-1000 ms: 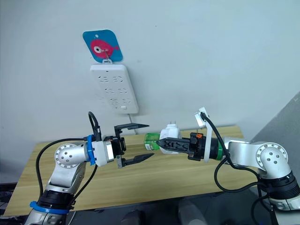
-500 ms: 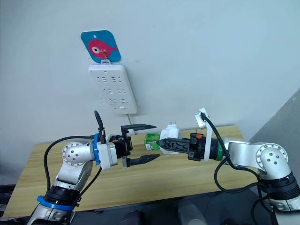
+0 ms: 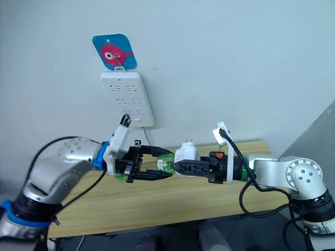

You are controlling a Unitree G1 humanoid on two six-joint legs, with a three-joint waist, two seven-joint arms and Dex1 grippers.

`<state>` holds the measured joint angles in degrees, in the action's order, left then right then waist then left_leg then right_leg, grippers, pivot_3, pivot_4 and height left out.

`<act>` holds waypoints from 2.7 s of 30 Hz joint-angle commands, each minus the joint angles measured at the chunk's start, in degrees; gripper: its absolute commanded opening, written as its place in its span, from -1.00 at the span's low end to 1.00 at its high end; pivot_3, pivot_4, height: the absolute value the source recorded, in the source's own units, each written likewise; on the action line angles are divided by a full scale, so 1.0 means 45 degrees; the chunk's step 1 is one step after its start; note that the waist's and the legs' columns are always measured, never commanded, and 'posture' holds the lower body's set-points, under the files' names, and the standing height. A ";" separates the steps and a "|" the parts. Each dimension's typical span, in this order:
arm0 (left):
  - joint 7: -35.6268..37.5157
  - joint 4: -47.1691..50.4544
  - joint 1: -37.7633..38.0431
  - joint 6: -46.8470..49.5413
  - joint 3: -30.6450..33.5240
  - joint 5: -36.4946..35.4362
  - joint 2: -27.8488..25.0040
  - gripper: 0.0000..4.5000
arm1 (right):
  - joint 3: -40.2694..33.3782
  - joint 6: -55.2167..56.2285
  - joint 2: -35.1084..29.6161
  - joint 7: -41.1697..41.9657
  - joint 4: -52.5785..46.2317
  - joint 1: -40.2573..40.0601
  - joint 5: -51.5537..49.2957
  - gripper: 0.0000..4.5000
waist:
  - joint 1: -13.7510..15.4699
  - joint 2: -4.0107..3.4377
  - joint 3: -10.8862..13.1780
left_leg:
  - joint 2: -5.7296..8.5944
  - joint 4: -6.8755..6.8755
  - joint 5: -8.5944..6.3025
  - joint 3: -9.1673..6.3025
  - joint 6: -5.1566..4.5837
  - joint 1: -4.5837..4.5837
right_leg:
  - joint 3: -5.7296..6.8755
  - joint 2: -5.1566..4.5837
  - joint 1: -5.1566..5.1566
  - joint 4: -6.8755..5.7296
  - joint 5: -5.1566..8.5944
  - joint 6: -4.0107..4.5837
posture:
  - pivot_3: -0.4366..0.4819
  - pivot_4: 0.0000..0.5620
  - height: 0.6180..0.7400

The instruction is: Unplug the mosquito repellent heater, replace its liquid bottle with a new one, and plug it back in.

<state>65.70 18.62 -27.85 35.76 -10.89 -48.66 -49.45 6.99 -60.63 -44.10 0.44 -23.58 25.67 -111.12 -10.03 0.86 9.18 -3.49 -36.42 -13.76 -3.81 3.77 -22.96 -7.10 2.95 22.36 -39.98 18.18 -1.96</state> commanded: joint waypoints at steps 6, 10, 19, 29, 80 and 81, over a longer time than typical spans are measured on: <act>-0.0951 -0.1360 -0.1576 0.5328 0.1022 -0.2471 -0.0066 0.00 | -0.0329 -0.0210 -0.0361 0.2014 -0.1263 0.0611 0.1236 0.49 | -0.0008 0.0000 0.0000 | -0.0003 0.0006 0.0000 -0.0006 0.0000 0.0000 | 0.0011 0.0001 0.0003 0.0005 0.0003 0.0006 | -0.41 -0.60 0.81; -0.0395 -0.0504 -0.0939 0.3592 0.1143 -0.1321 0.0110 0.33 | -0.0308 -0.0050 -0.0375 0.2129 -0.1263 0.0534 0.1258 0.49 | 0.0024 0.0000 0.0000 | -0.0006 0.0010 0.0000 -0.0009 0.0001 0.0000 | 0.0012 0.0001 0.0003 0.0003 0.0004 0.0009 | -0.41 -0.60 0.81; -0.0057 0.0992 0.1213 -0.1914 0.1815 0.1807 0.1287 0.81 | -0.0363 0.0418 -0.0611 0.1477 -0.0988 0.0056 0.0203 0.49 | 0.0151 0.0001 -0.0001 | -0.0002 0.0003 0.0001 0.0005 0.0003 0.0000 | -0.0006 -0.0004 0.0000 0.0005 0.0003 0.0010 | -0.39 -0.59 0.81; 0.0876 0.0677 0.3220 -0.8573 0.2189 0.4691 0.2541 0.81 | -0.0409 0.0884 -0.0577 0.0973 -0.0654 -0.0221 -0.0419 0.49 | 0.0157 -0.0002 -0.0003 | -0.0004 -0.0004 0.0000 0.0022 0.0002 0.0004 | -0.0022 -0.0004 -0.0002 0.0003 0.0002 0.0011 | -0.39 -0.61 0.81; -0.1741 -0.1324 -0.0098 0.6954 0.2824 -0.4928 -0.2069 -0.01 | -0.0772 0.0291 -0.1087 0.4196 -0.1319 0.0227 0.2700 0.49 | 0.0113 0.0000 -0.0003 | -0.0005 -0.0080 -0.0002 -0.0010 0.0001 -0.0009 | 0.0009 0.0002 -0.0010 -0.0019 -0.0007 -0.0009 | -0.38 -0.63 0.81; -0.1854 -0.1424 -0.0085 0.7084 0.2911 -0.5038 -0.2036 -0.01 | -0.0784 0.0309 -0.1084 0.4241 -0.1316 0.0221 0.2745 0.49 | 0.0119 0.0000 -0.0003 | -0.0005 -0.0080 -0.0002 -0.0010 0.0001 -0.0010 | 0.0009 0.0002 -0.0011 -0.0019 -0.0007 -0.0009 | -0.36 -0.62 0.81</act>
<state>59.64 18.85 -29.28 64.78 -4.00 -73.43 -54.31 7.50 -58.69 -46.65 17.62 -29.54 26.60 -99.21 -9.50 0.85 9.17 -3.51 -36.79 -13.77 -3.85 3.78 -23.00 -7.07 2.96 22.31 -40.07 18.15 -2.00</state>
